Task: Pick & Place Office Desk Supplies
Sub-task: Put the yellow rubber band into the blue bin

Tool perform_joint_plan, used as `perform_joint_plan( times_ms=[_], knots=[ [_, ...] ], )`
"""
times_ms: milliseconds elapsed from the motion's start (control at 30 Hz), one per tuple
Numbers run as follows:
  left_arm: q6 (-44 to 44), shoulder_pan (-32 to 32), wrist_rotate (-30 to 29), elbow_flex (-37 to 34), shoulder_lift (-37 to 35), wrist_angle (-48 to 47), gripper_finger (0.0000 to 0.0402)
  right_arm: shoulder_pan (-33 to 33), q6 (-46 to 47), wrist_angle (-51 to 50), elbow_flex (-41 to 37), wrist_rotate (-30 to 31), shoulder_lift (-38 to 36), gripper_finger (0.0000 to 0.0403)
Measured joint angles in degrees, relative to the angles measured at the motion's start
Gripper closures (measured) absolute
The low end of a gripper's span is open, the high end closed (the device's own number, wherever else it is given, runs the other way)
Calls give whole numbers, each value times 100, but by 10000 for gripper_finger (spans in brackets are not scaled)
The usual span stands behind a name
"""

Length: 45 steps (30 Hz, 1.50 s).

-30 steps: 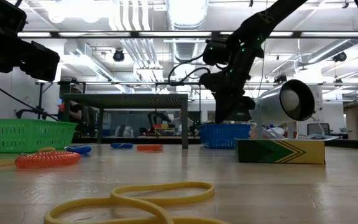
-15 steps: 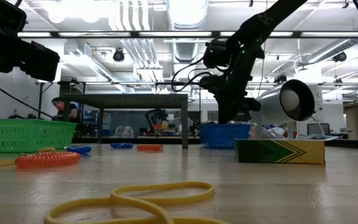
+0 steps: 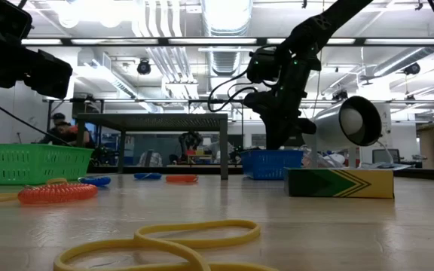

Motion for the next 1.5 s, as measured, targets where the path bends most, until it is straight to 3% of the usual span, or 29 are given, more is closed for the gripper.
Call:
perform_joint_plan(
  times_ms=[300,900,1200,1400,1500],
  knots=[
    [-2,0,-2,1,0,0,201,0,-125,-15,-2,11,-2,321],
    [-1,0,0,-1,0,1,201,0,-196,-10,-3,-138,-70,321],
    [-2,0,0,1,0,0,201,183,-270,26,74,-92,-1028,321],
    [-1,2,-2,-1,0,0,201,880,-612,103,74,-87,-1875,321],
    [0,2,0,-1,0,0,201,1422,-939,156,61,248,-2246,321]
  ],
)
